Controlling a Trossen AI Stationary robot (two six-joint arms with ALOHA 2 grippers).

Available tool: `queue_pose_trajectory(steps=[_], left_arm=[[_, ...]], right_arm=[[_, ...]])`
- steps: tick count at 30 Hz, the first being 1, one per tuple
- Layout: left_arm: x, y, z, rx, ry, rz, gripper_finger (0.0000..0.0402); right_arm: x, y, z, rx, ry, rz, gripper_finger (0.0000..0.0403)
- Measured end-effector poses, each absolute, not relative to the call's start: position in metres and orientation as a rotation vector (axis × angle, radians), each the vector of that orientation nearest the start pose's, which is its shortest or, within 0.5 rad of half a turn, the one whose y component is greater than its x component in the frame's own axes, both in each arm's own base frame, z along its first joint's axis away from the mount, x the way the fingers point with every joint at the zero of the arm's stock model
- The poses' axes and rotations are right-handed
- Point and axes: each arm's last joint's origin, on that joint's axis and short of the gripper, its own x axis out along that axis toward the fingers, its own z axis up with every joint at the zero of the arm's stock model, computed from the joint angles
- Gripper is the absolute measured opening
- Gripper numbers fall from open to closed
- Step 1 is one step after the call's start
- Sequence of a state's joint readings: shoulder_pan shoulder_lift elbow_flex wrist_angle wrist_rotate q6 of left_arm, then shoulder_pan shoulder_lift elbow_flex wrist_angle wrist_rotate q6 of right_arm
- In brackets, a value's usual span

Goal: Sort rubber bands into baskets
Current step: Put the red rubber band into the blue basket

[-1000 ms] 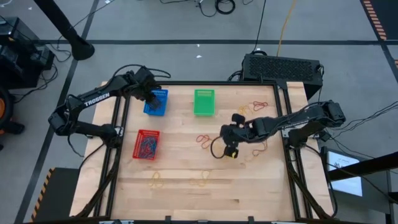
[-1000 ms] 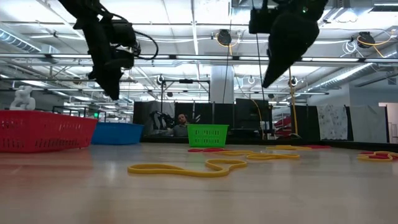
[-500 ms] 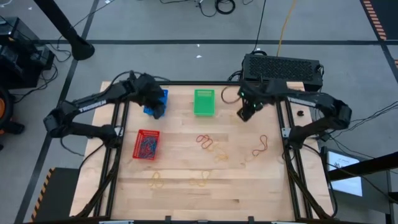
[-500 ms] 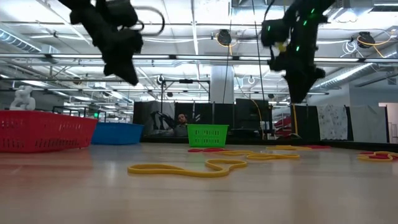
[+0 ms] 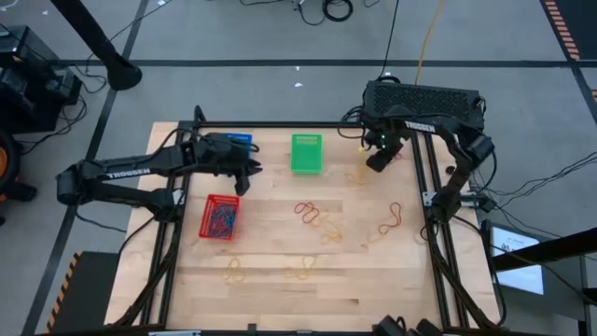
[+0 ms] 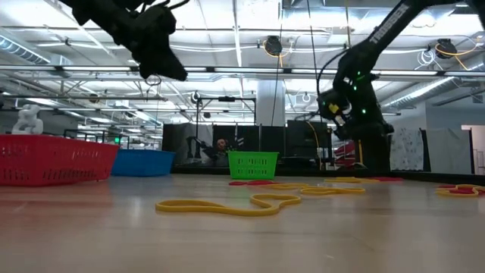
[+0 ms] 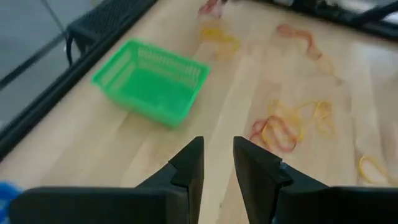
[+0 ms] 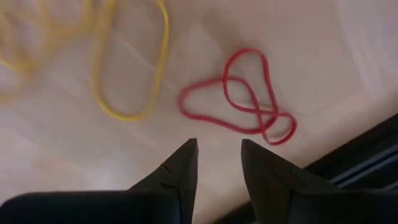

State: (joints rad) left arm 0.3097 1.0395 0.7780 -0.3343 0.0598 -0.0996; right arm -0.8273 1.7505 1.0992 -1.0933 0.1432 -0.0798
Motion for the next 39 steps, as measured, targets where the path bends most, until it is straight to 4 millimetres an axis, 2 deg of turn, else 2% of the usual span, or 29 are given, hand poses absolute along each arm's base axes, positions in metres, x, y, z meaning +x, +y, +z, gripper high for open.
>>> queue_pose_trajectory(steps=[6, 13, 16, 20, 22, 25, 31, 35, 39], left_arm=[[0.217, 0.064, 0.276, -0.189, 0.498, 0.256, 0.0093], [0.222, 0.065, 0.272, -0.215, 0.51, 0.26, 0.0093], [0.223, 0.065, 0.27, -0.216, 0.514, 0.259, 0.0093], [0.223, 0.066, 0.27, -0.216, 0.516, 0.259, 0.0093], [0.223, 0.066, 0.27, -0.216, 0.516, 0.259, 0.0093], [0.223, 0.065, 0.27, -0.22, 0.516, 0.249, 0.0093], [0.226, 0.056, 0.27, -0.215, 0.524, 0.176, 0.0093], [0.228, 0.045, 0.27, -0.17, 0.525, 0.123, 0.0093], [0.236, 0.032, 0.272, -0.124, 0.485, 0.06, 0.0093]], right_arm=[[0.181, -0.222, 0.14, 0.405, 1.9, -0.494, 0.0116], [0.188, -0.228, 0.117, 0.23, 2.018, -0.382, 0.0111], [0.19, -0.228, 0.114, 0.182, 2.046, -0.343, 0.0083], [0.193, -0.231, 0.117, 0.198, 2.046, -0.337, 0.0015], [0.195, -0.235, 0.121, 0.214, 2.026, -0.398, 0.0009], [0.197, -0.238, 0.134, 0.224, 1.988, -0.461, 0.0003], [0.19, -0.225, 0.175, 0.298, 1.901, -0.518, 0.0001], [0.187, -0.21, 0.211, 0.417, 1.677, -0.484, 0.0], [0.189, -0.185, 0.246, 0.422, 1.4, -0.402, 0.0]])
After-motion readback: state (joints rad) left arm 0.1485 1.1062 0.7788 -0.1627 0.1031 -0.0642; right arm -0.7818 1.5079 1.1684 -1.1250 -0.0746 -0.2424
